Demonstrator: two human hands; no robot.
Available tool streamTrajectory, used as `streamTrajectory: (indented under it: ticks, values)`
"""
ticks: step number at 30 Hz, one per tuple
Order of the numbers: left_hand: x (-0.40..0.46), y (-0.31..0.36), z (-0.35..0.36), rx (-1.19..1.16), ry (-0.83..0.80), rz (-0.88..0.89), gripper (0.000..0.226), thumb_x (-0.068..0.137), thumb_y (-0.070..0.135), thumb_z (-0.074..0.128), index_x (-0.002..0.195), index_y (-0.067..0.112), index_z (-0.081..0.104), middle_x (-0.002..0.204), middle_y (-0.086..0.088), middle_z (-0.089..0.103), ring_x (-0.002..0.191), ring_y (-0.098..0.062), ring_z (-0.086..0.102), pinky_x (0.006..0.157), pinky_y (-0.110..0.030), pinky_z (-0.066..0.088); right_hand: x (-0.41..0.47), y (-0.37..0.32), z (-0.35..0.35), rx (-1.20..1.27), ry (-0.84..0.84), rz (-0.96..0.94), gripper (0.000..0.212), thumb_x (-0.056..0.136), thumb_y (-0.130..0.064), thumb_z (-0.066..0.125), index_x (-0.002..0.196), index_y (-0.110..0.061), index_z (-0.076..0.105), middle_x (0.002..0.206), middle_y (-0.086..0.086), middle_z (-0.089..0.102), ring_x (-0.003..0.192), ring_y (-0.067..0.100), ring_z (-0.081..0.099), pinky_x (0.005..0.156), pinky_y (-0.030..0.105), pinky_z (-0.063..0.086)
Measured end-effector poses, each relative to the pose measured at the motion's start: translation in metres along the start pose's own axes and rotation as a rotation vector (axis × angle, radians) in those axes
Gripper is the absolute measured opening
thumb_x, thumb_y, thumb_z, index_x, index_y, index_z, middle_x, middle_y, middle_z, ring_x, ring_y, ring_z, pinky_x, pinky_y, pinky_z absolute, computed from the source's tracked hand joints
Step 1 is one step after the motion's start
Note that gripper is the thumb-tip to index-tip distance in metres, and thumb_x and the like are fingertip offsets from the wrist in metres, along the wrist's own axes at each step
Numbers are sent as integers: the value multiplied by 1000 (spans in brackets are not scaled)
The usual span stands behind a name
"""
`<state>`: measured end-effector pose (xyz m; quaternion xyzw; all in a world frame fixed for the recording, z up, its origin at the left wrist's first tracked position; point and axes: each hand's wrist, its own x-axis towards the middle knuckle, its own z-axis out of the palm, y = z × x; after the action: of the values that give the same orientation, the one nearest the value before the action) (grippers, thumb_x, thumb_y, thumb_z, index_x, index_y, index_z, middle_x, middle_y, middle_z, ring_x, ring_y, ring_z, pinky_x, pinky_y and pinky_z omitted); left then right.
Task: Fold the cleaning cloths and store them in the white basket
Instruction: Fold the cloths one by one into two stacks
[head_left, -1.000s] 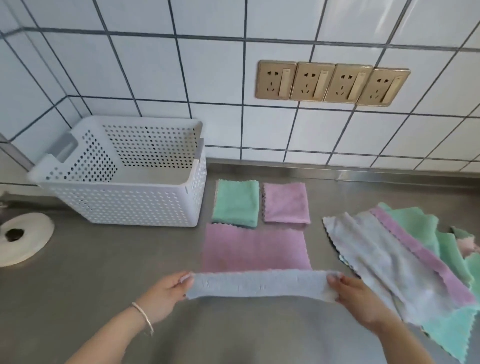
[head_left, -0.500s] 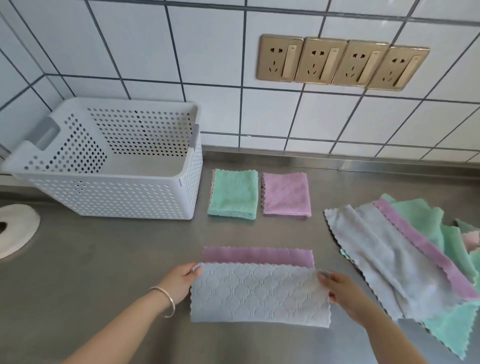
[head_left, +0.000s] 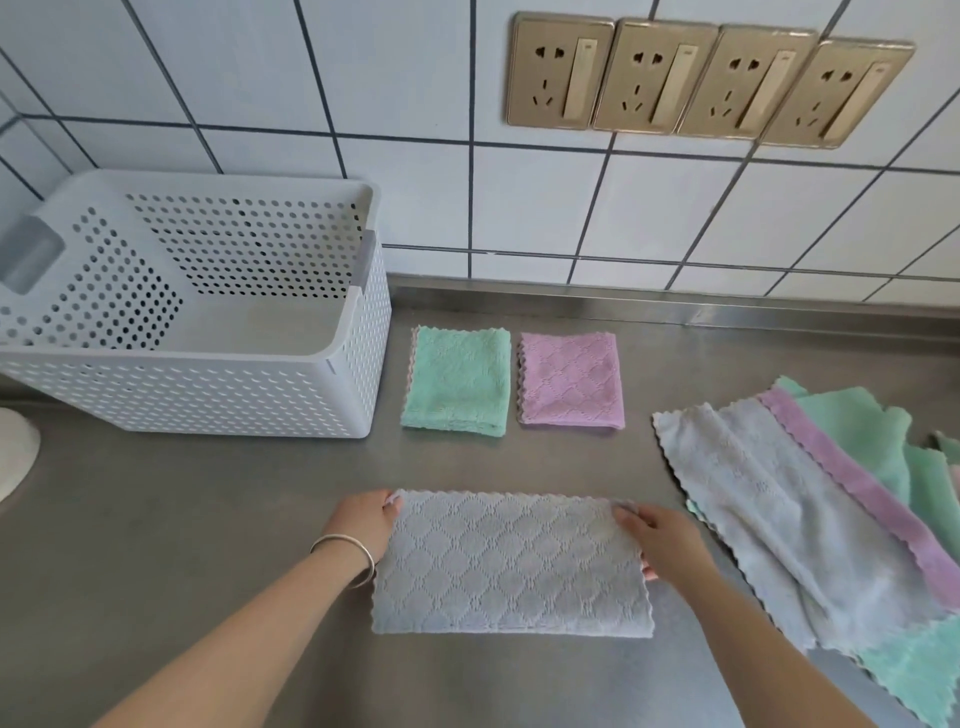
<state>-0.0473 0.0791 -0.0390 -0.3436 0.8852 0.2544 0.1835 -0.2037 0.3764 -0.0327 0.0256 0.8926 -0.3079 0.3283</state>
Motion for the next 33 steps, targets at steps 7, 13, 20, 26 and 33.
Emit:
streamTrajectory:
  ticks: [7, 13, 20, 26, 33]
  values:
    - [2, 13, -1, 186, -14, -60, 36, 97, 19, 28, 105, 4, 59, 115, -19, 63, 107, -33, 58, 86, -31, 44, 1, -2, 9, -108, 145, 76, 48, 85, -45, 57, 51, -16, 38, 52, 1, 46, 52, 20, 49, 49, 26, 37]
    - [-10, 14, 2, 172, 309, -46, 21, 81, 22, 59, 97, 9, 53, 100, -15, 60, 91, -36, 59, 68, -39, 49, -9, -5, 8, 16, 208, 26, 32, 88, -51, 50, 85, -19, 53, 78, 1, 63, 74, 24, 63, 65, 34, 51]
    - [-43, 47, 49, 389, 170, 542, 54, 74, 54, 38, 123, 32, 45, 131, 7, 57, 125, -21, 40, 98, -51, 25, -59, 28, 27, 60, 259, 71, 33, 91, -29, 51, 120, -13, 48, 95, -1, 59, 87, 20, 54, 72, 32, 42]
    - [-48, 53, 71, 488, -75, 461, 83, 60, 75, 4, 131, 47, -28, 144, 4, -39, 135, -26, -35, 106, -62, -17, -76, 29, 46, 42, 166, 184, 43, 81, -35, 61, 116, -14, 48, 104, -1, 57, 90, 17, 52, 71, 30, 42]
    - [-51, 64, 60, 428, -144, 312, 101, 73, 75, 38, 141, 32, -23, 152, 1, -30, 140, -23, -28, 113, -57, -12, -83, 23, 42, -59, 172, 155, 15, 81, -29, 58, 71, -18, 56, 77, 0, 53, 73, 20, 54, 59, 25, 36]
